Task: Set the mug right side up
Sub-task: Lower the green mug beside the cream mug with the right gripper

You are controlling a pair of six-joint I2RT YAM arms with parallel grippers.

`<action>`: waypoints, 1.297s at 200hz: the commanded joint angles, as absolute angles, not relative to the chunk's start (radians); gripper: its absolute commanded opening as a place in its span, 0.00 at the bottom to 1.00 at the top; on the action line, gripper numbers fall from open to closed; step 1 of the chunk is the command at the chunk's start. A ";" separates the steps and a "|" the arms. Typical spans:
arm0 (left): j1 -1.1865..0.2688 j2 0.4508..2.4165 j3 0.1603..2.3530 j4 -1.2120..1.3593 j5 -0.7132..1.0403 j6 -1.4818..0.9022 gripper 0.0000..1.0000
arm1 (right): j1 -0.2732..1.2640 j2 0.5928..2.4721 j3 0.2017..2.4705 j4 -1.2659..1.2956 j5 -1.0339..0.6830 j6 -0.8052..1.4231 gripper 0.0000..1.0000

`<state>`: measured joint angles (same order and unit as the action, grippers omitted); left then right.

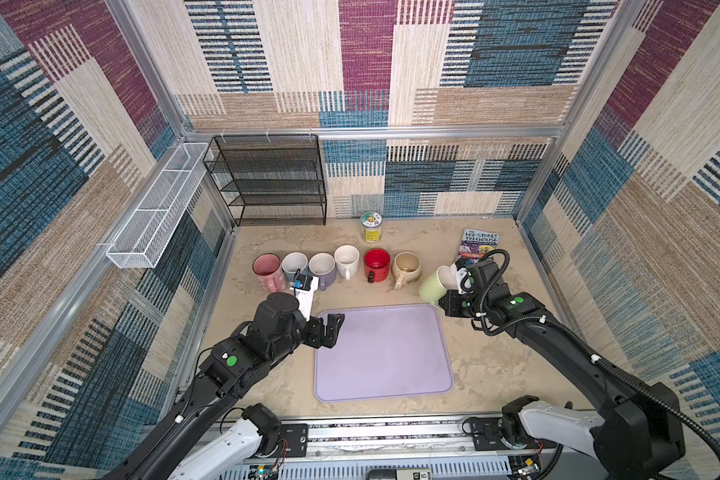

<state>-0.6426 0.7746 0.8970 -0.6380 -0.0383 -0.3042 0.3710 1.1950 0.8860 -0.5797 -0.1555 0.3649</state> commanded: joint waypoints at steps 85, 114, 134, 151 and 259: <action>-0.612 0.803 0.877 -0.647 0.041 -0.281 0.99 | 0.328 1.409 1.030 -0.516 -0.024 0.318 0.00; -0.609 0.804 0.876 -0.650 0.026 -0.284 0.99 | 0.325 1.486 1.088 -0.528 0.037 0.291 0.00; -0.607 0.802 0.873 -0.650 0.019 -0.284 1.00 | 0.325 1.545 1.133 -0.547 0.076 0.276 0.00; -0.605 0.804 0.873 -0.651 0.017 -0.282 1.00 | 0.325 1.595 1.170 -0.555 0.106 0.268 0.00; -0.591 0.814 0.864 -0.641 0.047 -0.290 1.00 | 0.305 1.771 1.304 -0.559 0.195 0.248 0.00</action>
<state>-0.5938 0.8116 0.8665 -0.6464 0.0326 -0.3008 0.3054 1.7531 1.2751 -0.6067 0.1612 0.2596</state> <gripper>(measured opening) 0.995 0.162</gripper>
